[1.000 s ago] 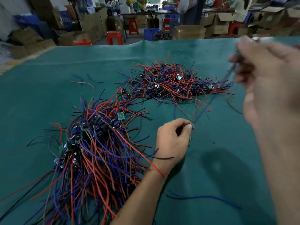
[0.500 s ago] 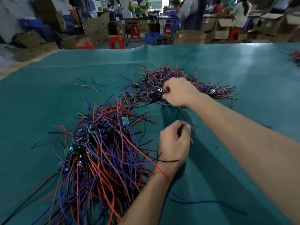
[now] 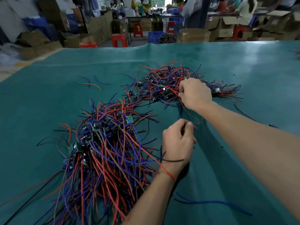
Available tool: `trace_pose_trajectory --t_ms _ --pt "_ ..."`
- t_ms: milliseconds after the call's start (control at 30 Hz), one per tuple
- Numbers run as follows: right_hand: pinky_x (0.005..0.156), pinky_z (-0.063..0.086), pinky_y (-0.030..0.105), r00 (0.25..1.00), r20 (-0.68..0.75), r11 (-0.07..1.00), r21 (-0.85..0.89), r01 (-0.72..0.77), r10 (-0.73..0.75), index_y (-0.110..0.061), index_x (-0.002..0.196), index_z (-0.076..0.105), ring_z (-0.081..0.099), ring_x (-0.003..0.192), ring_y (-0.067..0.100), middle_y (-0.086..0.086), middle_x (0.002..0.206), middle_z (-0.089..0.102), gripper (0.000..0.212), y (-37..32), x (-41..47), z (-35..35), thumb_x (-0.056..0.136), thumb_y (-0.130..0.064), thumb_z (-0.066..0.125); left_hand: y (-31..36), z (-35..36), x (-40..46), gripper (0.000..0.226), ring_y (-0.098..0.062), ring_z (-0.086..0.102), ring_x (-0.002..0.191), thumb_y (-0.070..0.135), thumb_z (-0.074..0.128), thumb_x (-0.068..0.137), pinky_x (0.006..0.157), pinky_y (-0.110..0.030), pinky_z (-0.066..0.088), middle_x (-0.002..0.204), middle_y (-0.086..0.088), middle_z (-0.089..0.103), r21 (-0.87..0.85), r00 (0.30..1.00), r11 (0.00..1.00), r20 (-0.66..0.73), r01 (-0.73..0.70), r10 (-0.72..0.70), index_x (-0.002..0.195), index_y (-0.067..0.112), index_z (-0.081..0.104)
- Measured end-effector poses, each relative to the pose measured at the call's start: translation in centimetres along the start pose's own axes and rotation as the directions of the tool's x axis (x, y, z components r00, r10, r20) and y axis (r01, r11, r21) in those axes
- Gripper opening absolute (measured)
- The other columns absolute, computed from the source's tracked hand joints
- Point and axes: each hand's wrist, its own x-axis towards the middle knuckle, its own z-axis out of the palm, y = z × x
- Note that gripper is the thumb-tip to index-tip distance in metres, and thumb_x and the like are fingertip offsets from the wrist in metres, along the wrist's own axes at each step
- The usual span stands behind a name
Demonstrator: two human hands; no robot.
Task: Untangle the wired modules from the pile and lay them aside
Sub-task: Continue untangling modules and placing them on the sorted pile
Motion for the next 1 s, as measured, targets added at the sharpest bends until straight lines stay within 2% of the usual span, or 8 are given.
trace_pose_trajectory --t_ms 133,267,400,500,600,733,900,1000 --pt "0.079 0.054 0.043 0.998 -0.046 0.997 0.066 -0.035 0.038 -0.022 0.095 0.074 0.066 0.1 0.039 0.011 0.108 0.07 0.008 0.4 -0.4 -0.9 0.092 -0.024 0.067 -0.1 0.0 0.0 0.027 -0.013 0.058 0.05 0.036 0.046 0.088 0.062 -0.041 0.056 0.053 0.003 0.064 -0.001 1.0 1.0 -0.006 -0.007 0.007 0.076 0.019 0.063" --pt "0.075 0.052 0.033 0.975 0.085 0.909 0.354 -0.222 0.206 -0.021 0.075 0.07 0.067 0.087 0.03 0.007 0.085 0.073 0.008 1.2 -1.3 -3.1 0.081 -0.022 0.075 -0.1 0.2 0.2 0.023 -0.016 0.061 0.056 0.038 0.048 0.089 0.065 -0.043 0.056 0.058 0.003 0.066 -0.025 0.997 1.0 -0.077 0.009 -0.01 0.085 0.02 0.063" --pt "0.038 0.031 0.019 0.931 0.299 0.576 0.732 -0.364 0.208 -0.011 0.067 0.067 0.045 0.039 0.011 -0.003 0.048 0.058 0.019 2.3 -5.8 -5.7 0.082 -0.011 0.079 0.0 0.2 0.4 0.028 -0.029 0.066 0.074 0.044 0.046 0.09 0.066 -0.053 0.057 0.075 0.001 0.069 -0.098 0.975 0.992 -0.199 0.083 -0.101 0.104 0.023 0.059" --pt "0.034 0.027 0.015 0.893 0.427 0.331 0.829 -0.45 0.144 -0.009 0.072 0.065 0.043 0.036 0.008 0.001 0.053 0.06 0.015 2.4 -9.9 -6.2 0.082 -0.006 0.076 0.1 0.1 0.4 0.035 -0.025 0.064 0.063 0.05 0.041 0.092 0.066 -0.057 0.057 0.08 0.001 0.07 -0.14 0.973 0.983 -0.185 0.116 -0.141 0.099 0.02 0.059" --pt "0.034 0.029 0.016 0.833 0.554 0.212 0.813 -0.542 0.002 -0.013 0.072 0.066 0.045 0.039 0.009 0.005 0.058 0.06 0.011 2.0 -12.7 -5.7 0.076 -0.011 0.076 0.5 -0.1 0.4 0.037 -0.023 0.06 0.058 0.05 0.039 0.093 0.068 -0.056 0.056 0.075 0.002 0.069 -0.145 0.972 0.98 -0.173 0.134 -0.158 0.085 0.02 0.058" --pt "0.035 0.03 0.015 0.803 0.588 0.237 0.797 -0.555 -0.098 -0.015 0.07 0.069 0.051 0.04 0.013 0.01 0.06 0.061 0.017 2.2 -13.6 -4.7 0.084 -0.006 0.072 0.5 -0.3 0.6 0.031 -0.024 0.064 0.076 0.039 0.049 0.097 0.079 -0.044 0.053 0.078 -0.002 0.07 -0.062 0.972 0.993 -0.205 0.102 -0.112 0.087 0.014 0.064" --pt "0.039 0.038 0.022 0.848 0.513 0.39 0.814 -0.432 -0.133 -0.008 0.077 0.075 0.063 0.051 0.018 0.012 0.069 0.071 0.011 2.4 -13.6 -3.9 0.088 -0.008 0.073 0.5 -0.2 0.5 0.01 -0.015 0.062 0.072 0.011 0.058 0.098 0.076 -0.034 0.052 0.078 0.0 0.069 -0.1 0.985 0.992 -0.15 0.077 -0.091 0.093 0.011 0.066" --pt "0.038 0.037 0.023 0.92 0.391 0.387 0.846 -0.368 0.019 -0.009 0.071 0.074 0.057 0.05 0.02 0.011 0.063 0.067 0.018 2.6 -13.3 -3.1 0.088 -0.005 0.071 0.5 -0.1 0.4 0.009 -0.002 0.058 0.066 0.006 0.062 0.095 0.07 -0.021 0.05 0.076 0.008 0.066 -0.087 0.994 0.995 -0.097 0.045 -0.054 0.094 0.012 0.068"
